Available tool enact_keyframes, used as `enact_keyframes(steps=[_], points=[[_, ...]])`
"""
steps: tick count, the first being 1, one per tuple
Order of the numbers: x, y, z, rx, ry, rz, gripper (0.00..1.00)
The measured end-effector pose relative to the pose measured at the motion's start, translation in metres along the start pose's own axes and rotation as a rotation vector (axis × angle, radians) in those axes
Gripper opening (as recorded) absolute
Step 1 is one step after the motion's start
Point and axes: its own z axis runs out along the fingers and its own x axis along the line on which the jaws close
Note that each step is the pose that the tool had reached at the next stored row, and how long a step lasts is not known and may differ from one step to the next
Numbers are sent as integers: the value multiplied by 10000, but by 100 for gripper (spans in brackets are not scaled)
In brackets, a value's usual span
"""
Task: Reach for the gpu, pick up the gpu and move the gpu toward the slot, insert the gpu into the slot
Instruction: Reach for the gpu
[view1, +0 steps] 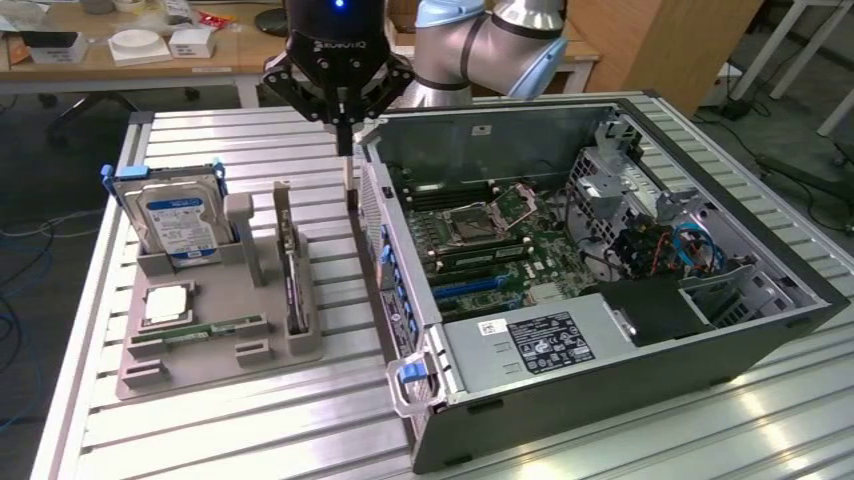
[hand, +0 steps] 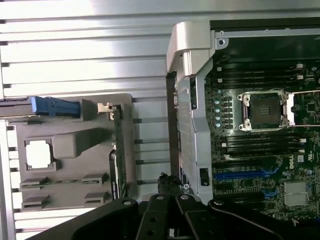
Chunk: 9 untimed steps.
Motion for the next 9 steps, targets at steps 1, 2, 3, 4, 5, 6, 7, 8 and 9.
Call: enact_keyframes(steps=[1, 2, 3, 4, 5, 6, 7, 8, 9], points=[[27, -2, -1, 0, 0, 2, 10], [53, -4, -1, 0, 0, 1, 10], [82, -6, -2, 0, 0, 2, 10], [108, -8, -2, -1, -1, 1, 10], [132, -10, -3, 0, 0, 1, 10], [155, -11, -4, -1, -1, 1, 10], [179, -13, -4, 0, 0, 0, 10], [205, -15, -5, 0, 0, 0, 10], [233, -17, -6, 0, 0, 1, 10]])
